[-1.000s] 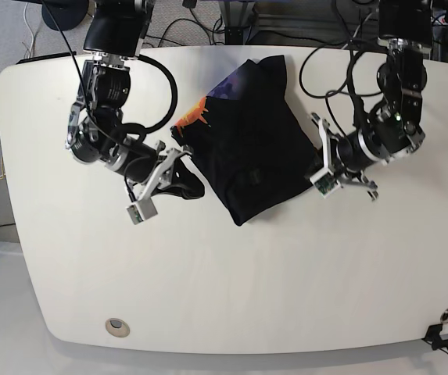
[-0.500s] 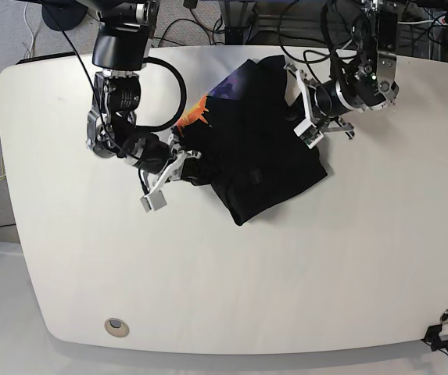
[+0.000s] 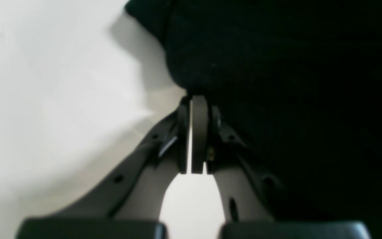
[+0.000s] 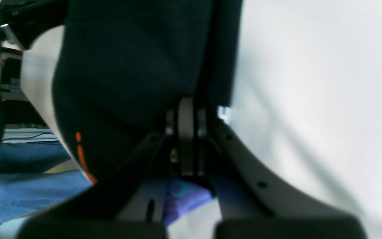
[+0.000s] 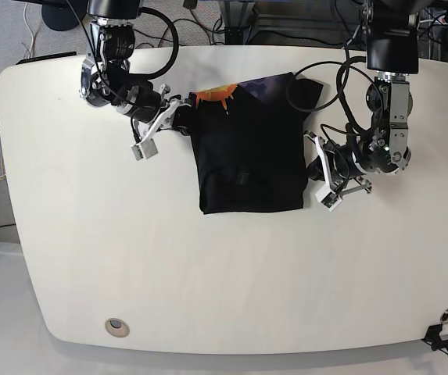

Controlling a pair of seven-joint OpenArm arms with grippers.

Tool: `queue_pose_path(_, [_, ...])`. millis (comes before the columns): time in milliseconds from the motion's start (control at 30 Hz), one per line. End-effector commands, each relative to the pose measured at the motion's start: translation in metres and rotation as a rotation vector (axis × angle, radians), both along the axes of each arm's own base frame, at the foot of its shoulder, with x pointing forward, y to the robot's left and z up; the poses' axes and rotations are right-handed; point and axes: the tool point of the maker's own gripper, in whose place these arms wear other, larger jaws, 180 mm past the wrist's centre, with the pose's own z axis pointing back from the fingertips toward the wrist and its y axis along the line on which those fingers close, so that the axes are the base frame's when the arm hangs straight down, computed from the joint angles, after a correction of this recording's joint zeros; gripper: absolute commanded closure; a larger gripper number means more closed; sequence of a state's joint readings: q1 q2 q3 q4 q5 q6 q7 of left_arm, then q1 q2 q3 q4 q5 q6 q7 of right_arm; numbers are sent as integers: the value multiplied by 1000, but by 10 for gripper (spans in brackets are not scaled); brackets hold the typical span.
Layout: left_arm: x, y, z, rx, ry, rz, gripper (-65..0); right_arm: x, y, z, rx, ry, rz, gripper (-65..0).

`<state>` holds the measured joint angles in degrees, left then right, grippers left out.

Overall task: Fold the T-shirt properly
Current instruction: 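Straighten the folded shirt square with both grippers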

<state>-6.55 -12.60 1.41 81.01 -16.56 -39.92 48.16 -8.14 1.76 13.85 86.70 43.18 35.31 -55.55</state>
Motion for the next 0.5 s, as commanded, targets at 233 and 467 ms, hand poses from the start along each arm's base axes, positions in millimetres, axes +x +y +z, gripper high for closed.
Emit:
queue_pose_path(233, [19, -23, 48, -55, -185, -71, 0, 37, 5, 60, -9, -194, 25, 0])
queue_pose_path(467, [-39, -37, 83, -23, -295, -171, 0, 34, 20, 109, -77, -340, 117, 0])
